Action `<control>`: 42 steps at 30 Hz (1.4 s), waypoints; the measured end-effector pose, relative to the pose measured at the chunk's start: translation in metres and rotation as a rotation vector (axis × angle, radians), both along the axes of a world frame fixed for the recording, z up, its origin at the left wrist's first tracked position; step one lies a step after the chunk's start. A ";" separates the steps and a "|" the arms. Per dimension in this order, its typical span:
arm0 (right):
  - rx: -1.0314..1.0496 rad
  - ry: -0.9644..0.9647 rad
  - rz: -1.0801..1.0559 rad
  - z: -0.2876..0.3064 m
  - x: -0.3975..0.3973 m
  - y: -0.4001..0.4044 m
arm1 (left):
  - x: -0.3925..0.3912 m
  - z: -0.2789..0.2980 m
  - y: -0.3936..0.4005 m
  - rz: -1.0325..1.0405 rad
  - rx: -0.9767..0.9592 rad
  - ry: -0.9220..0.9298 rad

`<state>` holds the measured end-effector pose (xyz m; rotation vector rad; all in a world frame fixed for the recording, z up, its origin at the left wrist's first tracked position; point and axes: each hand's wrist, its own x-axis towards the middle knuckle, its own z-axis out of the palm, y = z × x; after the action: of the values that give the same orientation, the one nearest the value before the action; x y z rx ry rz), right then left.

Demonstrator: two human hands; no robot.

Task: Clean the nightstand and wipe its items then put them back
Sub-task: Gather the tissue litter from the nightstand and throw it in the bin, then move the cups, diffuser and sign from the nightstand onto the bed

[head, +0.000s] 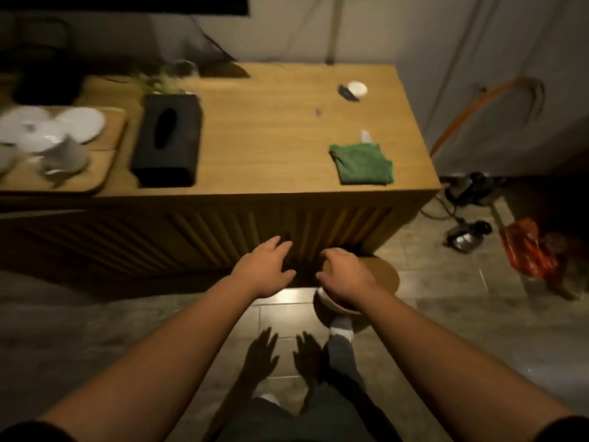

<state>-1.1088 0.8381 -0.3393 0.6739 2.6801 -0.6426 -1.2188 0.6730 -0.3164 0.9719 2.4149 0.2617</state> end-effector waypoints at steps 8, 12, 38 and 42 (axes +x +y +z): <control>0.061 0.142 0.458 0.102 -0.059 -0.143 | 0.002 0.115 -0.164 0.337 0.120 0.229; 0.074 0.234 0.771 0.141 -0.082 -0.221 | 0.024 0.153 -0.255 0.581 0.113 0.321; -0.357 0.567 2.651 0.260 0.366 -0.673 | 0.678 0.229 -0.438 2.515 -0.392 0.563; -0.404 0.518 2.810 0.258 0.467 -0.710 | 0.766 0.238 -0.443 2.651 -0.480 0.554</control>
<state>-0.6421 0.1283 -0.0817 -2.7539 1.0095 -0.1581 -0.4531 0.2302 -0.0784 -2.7913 2.0289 0.1420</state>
